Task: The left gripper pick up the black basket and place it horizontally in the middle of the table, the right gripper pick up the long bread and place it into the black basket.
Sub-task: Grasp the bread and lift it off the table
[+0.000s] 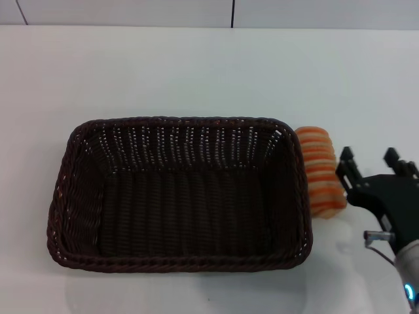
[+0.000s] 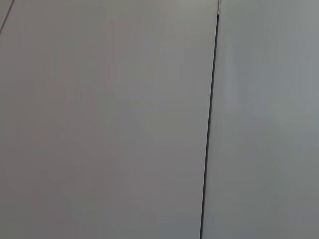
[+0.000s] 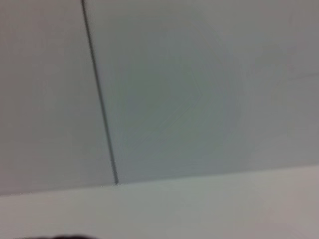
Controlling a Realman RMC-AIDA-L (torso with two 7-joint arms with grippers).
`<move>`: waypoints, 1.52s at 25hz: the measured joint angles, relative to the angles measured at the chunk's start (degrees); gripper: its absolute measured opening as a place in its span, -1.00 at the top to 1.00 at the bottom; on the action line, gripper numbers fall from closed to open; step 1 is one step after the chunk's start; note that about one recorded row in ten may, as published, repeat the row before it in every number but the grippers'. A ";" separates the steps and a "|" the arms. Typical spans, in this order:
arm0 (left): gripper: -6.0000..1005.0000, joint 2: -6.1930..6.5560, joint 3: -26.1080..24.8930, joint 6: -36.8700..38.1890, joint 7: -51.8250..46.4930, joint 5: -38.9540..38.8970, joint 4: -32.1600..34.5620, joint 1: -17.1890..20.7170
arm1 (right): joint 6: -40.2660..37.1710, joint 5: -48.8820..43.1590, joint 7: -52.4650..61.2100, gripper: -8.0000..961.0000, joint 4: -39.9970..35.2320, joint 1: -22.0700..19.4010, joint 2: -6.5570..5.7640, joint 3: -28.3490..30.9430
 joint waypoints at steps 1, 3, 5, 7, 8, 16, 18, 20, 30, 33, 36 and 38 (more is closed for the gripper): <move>-0.21 0.00 0.00 0.00 -0.03 -0.06 -0.01 0.00 | 1.12 0.39 0.02 -0.41 -0.13 0.21 -0.04 0.31; -0.21 -0.01 -0.10 0.00 -0.08 -0.11 -0.07 -0.01 | 2.75 0.83 0.02 -0.40 -0.40 0.24 -0.06 0.98; -0.21 -0.02 -0.39 0.00 -0.13 -0.11 -0.13 -0.02 | 4.09 1.04 0.02 -0.39 -0.93 -0.09 0.08 1.61; -0.21 -0.03 -0.71 -0.01 -0.15 -0.09 -0.18 -0.08 | 6.13 1.22 0.05 -0.38 -1.78 -0.27 0.24 2.23; -0.21 -0.03 -0.78 -0.01 -0.16 -0.09 -0.19 -0.12 | 7.45 1.37 0.11 -0.37 -2.38 -0.32 0.35 2.72; -0.21 -0.04 -1.04 -0.19 -0.18 -0.09 -0.13 -0.34 | 17.88 1.71 0.62 -0.33 -7.67 -0.36 1.97 7.00; -0.21 -0.04 -1.16 -0.24 -0.18 -0.09 -0.07 -0.38 | 20.06 1.40 0.66 -0.32 -8.92 -0.34 2.57 8.01; -0.21 -0.04 -1.21 -0.31 -0.19 -0.09 -0.04 -0.38 | 21.58 1.16 0.66 -0.31 -10.07 -0.36 3.06 8.80; -0.21 -0.06 -1.38 -0.52 -0.36 -0.30 -0.10 -0.43 | 23.11 -0.64 0.66 -0.26 -11.16 -0.81 3.82 10.16; -0.21 -0.12 -1.41 -0.53 -0.36 -0.34 -0.14 -0.57 | 22.89 -2.46 0.66 -0.24 -11.08 -1.87 4.02 10.72; -0.21 -0.13 -1.41 -0.55 -0.37 -0.39 -0.15 -0.62 | 23.05 -2.99 0.65 -0.23 -11.32 -2.81 4.32 11.94; -0.21 -0.13 -1.41 -0.63 -0.42 -0.39 -0.14 -0.64 | 23.01 -3.02 0.65 -0.22 -11.51 -3.22 4.53 12.41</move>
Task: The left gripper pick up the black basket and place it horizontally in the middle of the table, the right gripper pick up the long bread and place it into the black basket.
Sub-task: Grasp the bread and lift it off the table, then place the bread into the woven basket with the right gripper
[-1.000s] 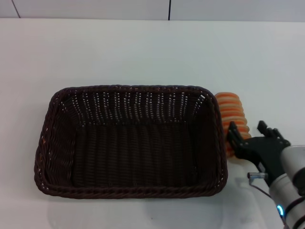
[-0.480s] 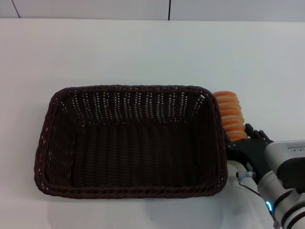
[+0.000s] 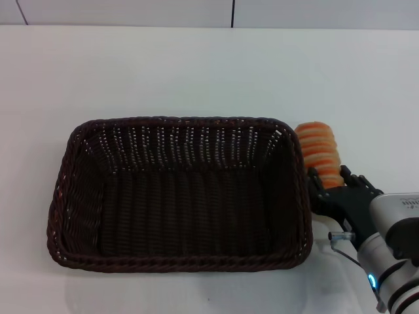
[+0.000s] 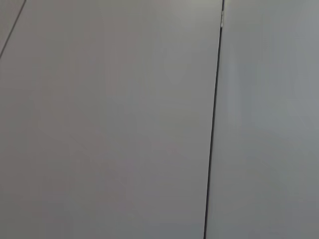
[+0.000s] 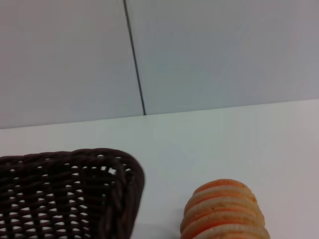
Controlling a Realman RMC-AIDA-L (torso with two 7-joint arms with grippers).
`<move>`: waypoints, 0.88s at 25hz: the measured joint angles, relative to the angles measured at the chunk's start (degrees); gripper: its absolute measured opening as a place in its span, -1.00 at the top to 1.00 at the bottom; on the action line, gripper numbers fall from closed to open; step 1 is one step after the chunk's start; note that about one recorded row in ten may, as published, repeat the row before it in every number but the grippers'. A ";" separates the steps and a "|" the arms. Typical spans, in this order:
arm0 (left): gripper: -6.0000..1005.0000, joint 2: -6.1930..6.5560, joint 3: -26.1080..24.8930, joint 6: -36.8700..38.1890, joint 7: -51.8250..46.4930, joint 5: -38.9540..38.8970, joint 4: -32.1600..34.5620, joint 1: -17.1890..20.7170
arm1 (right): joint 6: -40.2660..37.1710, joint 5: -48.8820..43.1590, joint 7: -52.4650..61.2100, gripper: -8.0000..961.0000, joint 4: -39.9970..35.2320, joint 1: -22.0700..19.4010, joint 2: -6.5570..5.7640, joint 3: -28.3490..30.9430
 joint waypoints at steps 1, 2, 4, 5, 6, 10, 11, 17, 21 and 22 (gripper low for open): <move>-0.21 0.00 0.00 -0.03 -0.15 -0.01 0.00 0.00 | -0.71 -0.09 -0.01 -0.21 -0.13 -0.37 0.15 0.35; -0.21 0.00 0.00 -0.03 -0.15 -0.01 0.00 0.00 | -0.71 -0.09 -0.01 -0.19 -0.13 -0.37 0.15 0.35; -0.21 0.03 0.00 -0.07 -0.41 -0.02 0.00 0.00 | -3.30 -0.93 -0.01 -0.15 -0.09 -1.05 0.43 0.49; -0.21 0.04 0.00 -0.07 -0.48 -0.03 -0.01 0.00 | -5.64 -1.96 0.00 -0.12 0.09 -1.63 0.63 0.45; -0.21 0.05 0.01 -0.08 -0.54 -0.04 0.00 -0.01 | -8.51 -3.97 -0.01 -0.10 0.48 -2.52 0.87 0.18; -0.21 0.10 0.01 -0.08 -0.55 -0.06 -0.01 -0.11 | -19.17 -16.63 -0.45 0.01 1.38 -6.17 2.15 -2.25; -0.21 0.12 0.01 -0.08 -0.55 -0.06 0.00 -0.14 | -21.71 -20.22 -0.48 0.02 1.17 -6.79 2.63 -3.19; -0.21 0.15 0.01 -0.03 -0.55 -0.06 0.00 -0.32 | -28.65 -38.61 -0.41 0.07 -1.30 -7.42 4.44 -9.61; -0.21 0.17 0.01 0.01 -0.55 -0.06 0.04 -0.49 | -23.36 -40.79 -0.01 0.11 -2.09 -2.59 4.54 -12.81; -0.21 0.18 0.01 0.02 -0.55 -0.06 0.06 -0.51 | -21.76 -40.67 0.40 0.13 -2.32 -1.17 4.50 -13.40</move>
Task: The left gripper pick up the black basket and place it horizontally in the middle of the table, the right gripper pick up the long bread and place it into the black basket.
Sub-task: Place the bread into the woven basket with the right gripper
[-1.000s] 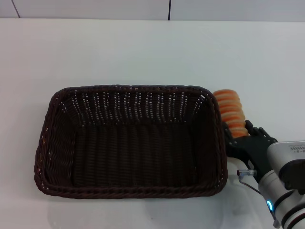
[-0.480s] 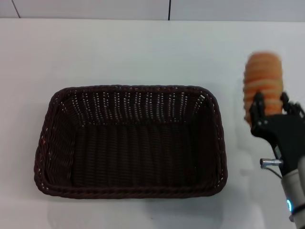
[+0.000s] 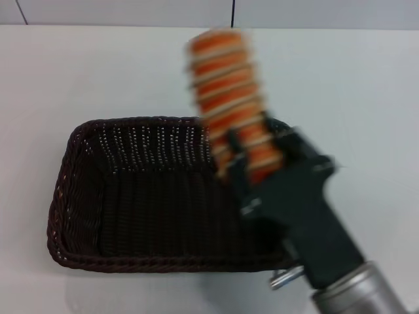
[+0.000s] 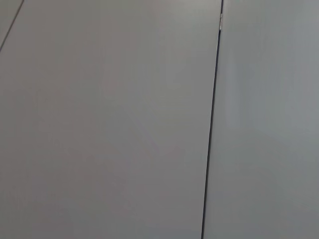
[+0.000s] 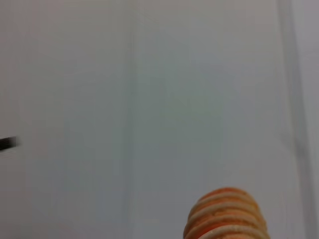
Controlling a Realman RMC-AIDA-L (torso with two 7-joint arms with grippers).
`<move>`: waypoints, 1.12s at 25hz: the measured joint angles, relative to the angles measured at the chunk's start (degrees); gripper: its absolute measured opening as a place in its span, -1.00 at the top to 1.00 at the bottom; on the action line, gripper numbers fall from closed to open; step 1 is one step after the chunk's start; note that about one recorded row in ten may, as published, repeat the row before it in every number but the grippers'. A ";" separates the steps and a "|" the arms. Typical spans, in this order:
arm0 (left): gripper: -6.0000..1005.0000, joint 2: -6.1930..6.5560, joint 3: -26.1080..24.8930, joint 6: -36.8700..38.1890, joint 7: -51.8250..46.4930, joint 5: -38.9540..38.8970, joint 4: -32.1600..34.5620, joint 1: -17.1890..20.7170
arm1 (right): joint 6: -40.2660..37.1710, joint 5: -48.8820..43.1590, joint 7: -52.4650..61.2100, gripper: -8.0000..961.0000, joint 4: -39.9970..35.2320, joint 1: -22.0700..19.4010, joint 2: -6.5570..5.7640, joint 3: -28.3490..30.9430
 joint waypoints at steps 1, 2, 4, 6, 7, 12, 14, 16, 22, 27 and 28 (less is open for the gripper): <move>-0.21 0.00 0.00 0.00 0.00 0.00 0.00 0.00 | 1.34 0.12 0.66 0.15 -0.20 1.21 -0.10 -0.47; -0.21 0.00 0.00 -0.01 0.00 0.01 0.03 -0.02 | 2.54 0.19 1.65 0.16 -0.39 2.08 -0.26 -0.77; -0.21 0.02 0.00 -0.01 0.00 0.01 0.04 -0.02 | 3.42 0.10 5.55 0.20 -0.85 2.96 -0.99 -0.94; -0.21 0.07 0.00 -0.01 0.00 0.01 0.04 0.05 | 3.41 -0.02 6.69 0.21 -0.92 3.00 -1.30 -0.88; -0.21 0.08 0.00 -0.01 0.00 0.01 0.04 0.09 | 3.35 -0.08 7.44 0.21 -0.86 2.93 -1.59 -0.78; -0.21 0.09 0.00 -0.02 0.00 -0.01 0.02 0.34 | 3.07 -0.22 7.80 0.05 -0.51 2.53 -1.89 -0.49; -0.21 0.09 0.00 -0.05 0.00 -0.07 0.00 0.38 | 3.12 -0.24 7.80 -0.07 -0.50 2.53 -1.91 -0.49; -0.21 0.09 0.00 -0.05 -0.01 -0.12 0.00 0.40 | 3.13 -0.26 7.99 -0.12 -0.48 2.53 -1.94 -0.49; -0.21 0.09 -0.09 -0.02 -0.07 -0.54 -0.04 0.43 | 3.21 -0.31 8.53 -0.14 -0.59 2.86 -1.93 -0.70; -0.21 0.05 -0.10 -0.01 -0.09 -0.70 -0.05 0.42 | 4.61 -0.66 8.92 -0.17 -0.94 3.52 -2.03 -0.76; -0.21 0.04 -0.10 -0.03 -0.09 -0.70 -0.06 0.42 | 5.81 -0.38 9.10 -0.17 -0.89 3.75 -2.16 -0.33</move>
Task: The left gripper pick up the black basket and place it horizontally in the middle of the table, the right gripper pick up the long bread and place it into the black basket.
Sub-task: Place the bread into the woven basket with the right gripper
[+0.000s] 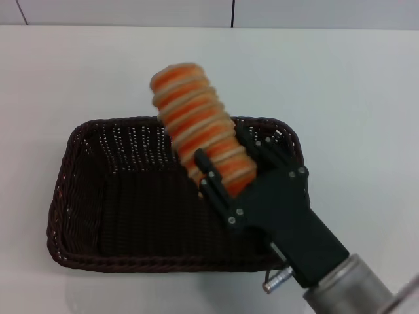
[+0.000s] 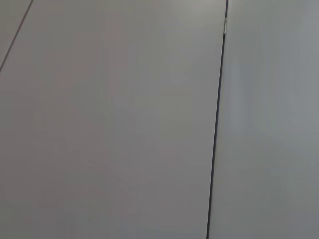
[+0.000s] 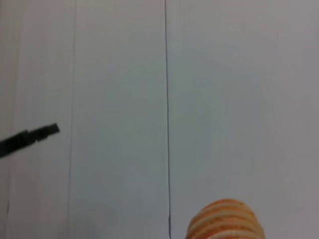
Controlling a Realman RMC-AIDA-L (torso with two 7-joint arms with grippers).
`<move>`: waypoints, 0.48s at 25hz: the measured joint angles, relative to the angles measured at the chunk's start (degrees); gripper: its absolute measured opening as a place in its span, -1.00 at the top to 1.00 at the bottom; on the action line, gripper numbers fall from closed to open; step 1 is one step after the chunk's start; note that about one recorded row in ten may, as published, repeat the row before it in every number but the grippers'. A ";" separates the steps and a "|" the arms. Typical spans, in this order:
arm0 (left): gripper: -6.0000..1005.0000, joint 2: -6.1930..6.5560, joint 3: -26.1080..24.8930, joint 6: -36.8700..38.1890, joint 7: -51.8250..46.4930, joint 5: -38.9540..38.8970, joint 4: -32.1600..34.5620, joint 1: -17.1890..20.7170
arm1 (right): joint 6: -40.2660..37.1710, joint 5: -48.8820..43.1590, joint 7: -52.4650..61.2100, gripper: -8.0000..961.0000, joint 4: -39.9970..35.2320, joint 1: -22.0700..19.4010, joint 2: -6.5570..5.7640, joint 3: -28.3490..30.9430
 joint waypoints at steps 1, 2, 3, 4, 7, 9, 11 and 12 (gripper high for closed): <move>-0.21 -0.01 0.00 0.00 0.00 -0.02 0.00 0.00 | 1.11 0.48 0.13 -0.18 0.23 0.26 -0.22 0.53; -0.21 -0.01 0.00 0.00 0.00 -0.04 0.00 0.00 | 2.09 0.90 0.24 -0.19 0.46 0.42 -0.39 0.93; -0.21 -0.02 0.00 0.00 0.00 -0.06 0.00 0.00 | 2.71 1.16 0.31 -0.19 0.74 0.49 -0.51 1.25; -0.21 -0.02 0.00 0.00 0.00 -0.07 0.00 0.00 | 3.36 1.38 0.36 -0.20 0.97 0.55 -0.60 1.70; -0.21 -0.04 0.00 0.03 -0.01 -0.09 0.00 0.00 | 6.16 1.97 0.70 -0.22 1.92 0.76 -1.14 3.14; -0.21 -0.04 0.00 0.06 -0.04 -0.09 0.00 0.00 | 7.23 1.92 1.00 -0.23 2.43 1.00 -1.57 3.59; -0.21 -0.04 0.01 0.08 -0.06 -0.09 0.00 0.00 | 7.42 1.59 1.14 -0.24 2.60 1.11 -1.85 3.68; -0.21 -0.04 0.01 0.08 -0.06 -0.09 0.00 0.00 | 7.43 1.35 1.16 -0.25 2.66 1.12 -1.94 3.73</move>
